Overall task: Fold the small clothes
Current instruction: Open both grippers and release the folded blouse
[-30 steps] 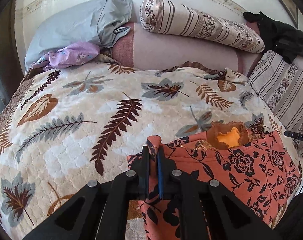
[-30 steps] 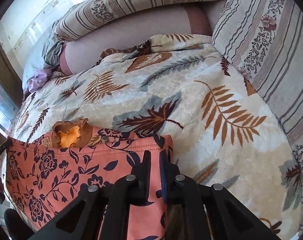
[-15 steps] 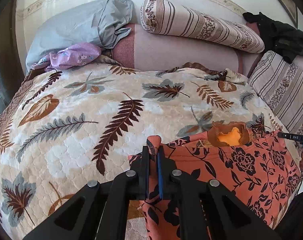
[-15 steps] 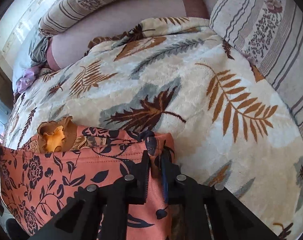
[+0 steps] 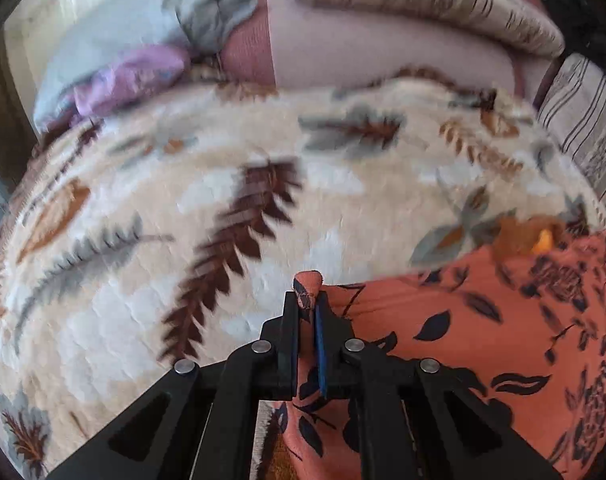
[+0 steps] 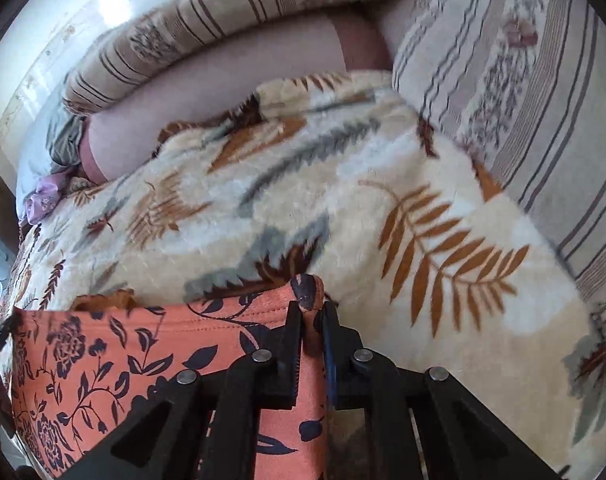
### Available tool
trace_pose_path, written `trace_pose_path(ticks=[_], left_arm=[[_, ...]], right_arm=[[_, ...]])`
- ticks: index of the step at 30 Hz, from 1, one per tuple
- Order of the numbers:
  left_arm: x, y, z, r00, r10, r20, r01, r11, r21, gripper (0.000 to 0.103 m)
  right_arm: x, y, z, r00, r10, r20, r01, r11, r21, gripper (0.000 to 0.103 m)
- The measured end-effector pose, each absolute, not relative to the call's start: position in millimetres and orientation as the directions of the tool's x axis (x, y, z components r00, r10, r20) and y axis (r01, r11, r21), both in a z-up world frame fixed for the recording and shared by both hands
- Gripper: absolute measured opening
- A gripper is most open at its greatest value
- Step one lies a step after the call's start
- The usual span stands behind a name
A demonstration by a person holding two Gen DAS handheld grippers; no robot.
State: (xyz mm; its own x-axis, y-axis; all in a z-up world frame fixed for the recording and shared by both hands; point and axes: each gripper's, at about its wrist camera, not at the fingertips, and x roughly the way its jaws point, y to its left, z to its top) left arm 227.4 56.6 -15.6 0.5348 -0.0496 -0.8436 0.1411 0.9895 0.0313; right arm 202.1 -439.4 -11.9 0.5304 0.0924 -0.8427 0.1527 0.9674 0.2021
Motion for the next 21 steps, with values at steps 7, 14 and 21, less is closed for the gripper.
trace_pose_path(ticks=[7, 14, 21], left_arm=[[189, 74, 43, 0.674, -0.010, -0.738, 0.090, 0.993, 0.070, 0.032], [88, 80, 95, 0.696, -0.171, -0.697, 0.133, 0.985, -0.109, 0.049], [54, 69, -15, 0.411, -0.132, -0.902, 0.014, 0.990, -0.138, 0.051]], right_arm=[[163, -443, 30, 0.629, 0.019, -0.777, 0.163, 0.974, 0.156, 0.067], [83, -411, 95, 0.715, 0.257, -0.650, -0.001, 0.930, 0.367, 0.073], [44, -360, 19, 0.535, 0.449, -0.715, -0.040, 0.859, 0.510, 0.076]])
